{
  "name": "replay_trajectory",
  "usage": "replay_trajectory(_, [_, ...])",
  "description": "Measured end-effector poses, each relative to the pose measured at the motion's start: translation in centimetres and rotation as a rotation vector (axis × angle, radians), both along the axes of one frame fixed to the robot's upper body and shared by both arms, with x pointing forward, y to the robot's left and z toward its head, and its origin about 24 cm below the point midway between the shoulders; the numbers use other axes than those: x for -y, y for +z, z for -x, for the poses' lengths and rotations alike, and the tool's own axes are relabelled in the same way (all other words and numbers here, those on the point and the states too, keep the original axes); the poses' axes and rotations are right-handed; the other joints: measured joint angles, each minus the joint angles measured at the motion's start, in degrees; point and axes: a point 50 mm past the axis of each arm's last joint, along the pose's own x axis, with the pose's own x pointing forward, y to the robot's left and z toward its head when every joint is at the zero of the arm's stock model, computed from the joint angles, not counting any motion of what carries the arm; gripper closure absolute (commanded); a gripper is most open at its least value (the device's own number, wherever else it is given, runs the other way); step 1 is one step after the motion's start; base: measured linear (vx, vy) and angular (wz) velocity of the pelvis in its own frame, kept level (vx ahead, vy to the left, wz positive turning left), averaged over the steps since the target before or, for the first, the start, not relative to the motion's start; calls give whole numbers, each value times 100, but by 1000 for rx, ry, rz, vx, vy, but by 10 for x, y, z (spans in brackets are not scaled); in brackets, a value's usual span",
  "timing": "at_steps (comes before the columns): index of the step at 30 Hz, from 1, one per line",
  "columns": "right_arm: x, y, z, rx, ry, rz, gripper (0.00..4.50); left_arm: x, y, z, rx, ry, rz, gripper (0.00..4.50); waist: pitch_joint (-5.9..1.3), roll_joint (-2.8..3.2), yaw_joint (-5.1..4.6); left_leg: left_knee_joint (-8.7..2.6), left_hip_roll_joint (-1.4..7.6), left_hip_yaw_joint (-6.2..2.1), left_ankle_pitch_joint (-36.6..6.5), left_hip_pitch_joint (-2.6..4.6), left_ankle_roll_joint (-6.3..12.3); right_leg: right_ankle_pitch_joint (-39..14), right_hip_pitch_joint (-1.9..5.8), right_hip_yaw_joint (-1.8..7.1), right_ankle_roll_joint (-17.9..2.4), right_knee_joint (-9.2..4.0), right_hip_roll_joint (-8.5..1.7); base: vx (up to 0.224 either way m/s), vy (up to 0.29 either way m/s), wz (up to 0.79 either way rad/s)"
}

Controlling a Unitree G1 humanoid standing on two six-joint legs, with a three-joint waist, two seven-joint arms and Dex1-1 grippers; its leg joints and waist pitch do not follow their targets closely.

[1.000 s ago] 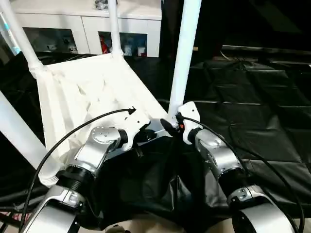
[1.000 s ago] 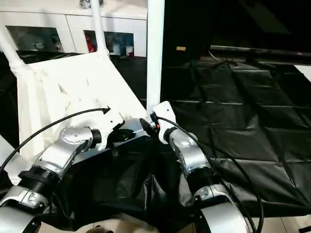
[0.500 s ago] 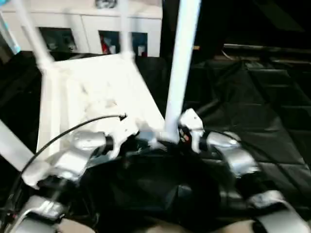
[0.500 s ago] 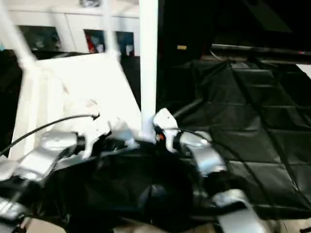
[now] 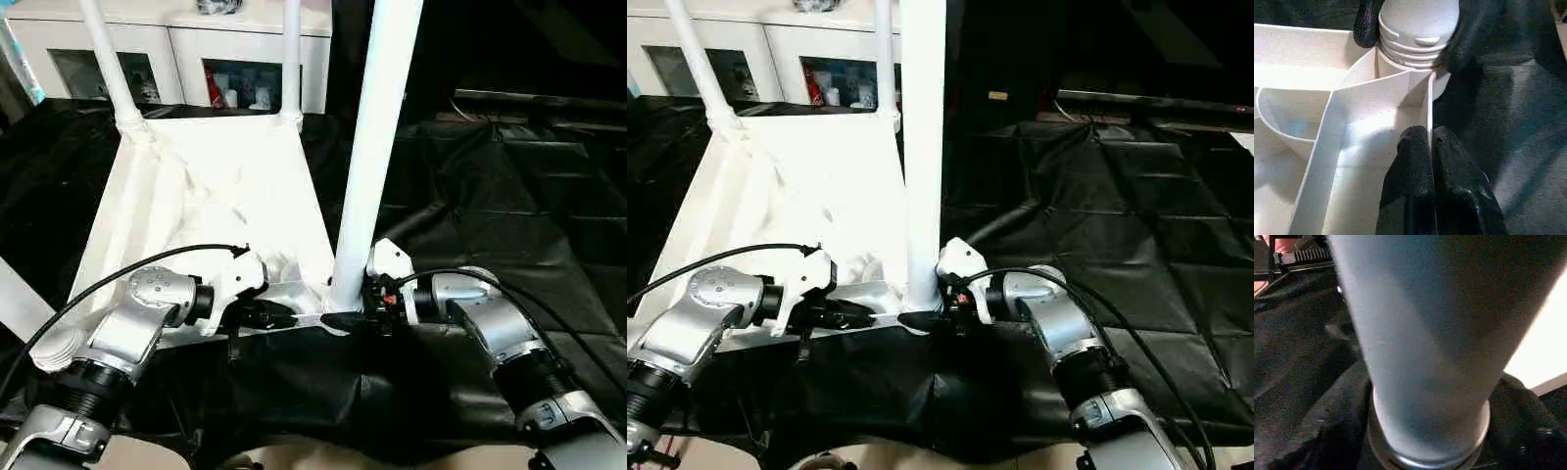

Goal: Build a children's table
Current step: Rotate leg to tighten

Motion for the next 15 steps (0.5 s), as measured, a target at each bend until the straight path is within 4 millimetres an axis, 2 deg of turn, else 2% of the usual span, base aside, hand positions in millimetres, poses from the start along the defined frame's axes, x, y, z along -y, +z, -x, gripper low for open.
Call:
replay_trajectory(2, [0, -1, 1, -6, 0, -8, 167, 0, 0, 1, -4, -3, 4, 450, 0, -2, -4, 0, 0, 0, 0, 0, 0, 0, 0, 0, 0, 0, 0, 0, 0, 0])
replay_trajectory(7, [-3, -3, 3, -21, -23, -34, 175, 2, -1, 0, -5, 7, 15, 450, -1, -1, 0, 0, 0, 0, 0, 4, 0, 0, 2, 1, 0, 0, 0, 0, 0, 0])
replay_trajectory(13, [-5, -10, -4, -24, -222, -61, 177, 11, -5, -7, 29, 114, 55, 450, -7, -1, -35, 2, 0, 0, 3, 26, -4, 5, 15, 3, -3, 6, 0, 0, 0, 0])
replay_trajectory(15, [-15, -14, -16, -8, -422, -89, 177, 18, -7, -19, 54, 201, 40, 450, -8, -5, -102, 2, 0, 0, 7, 39, -11, 7, 15, 2, 11, 7, 0, 0, 0, 0])
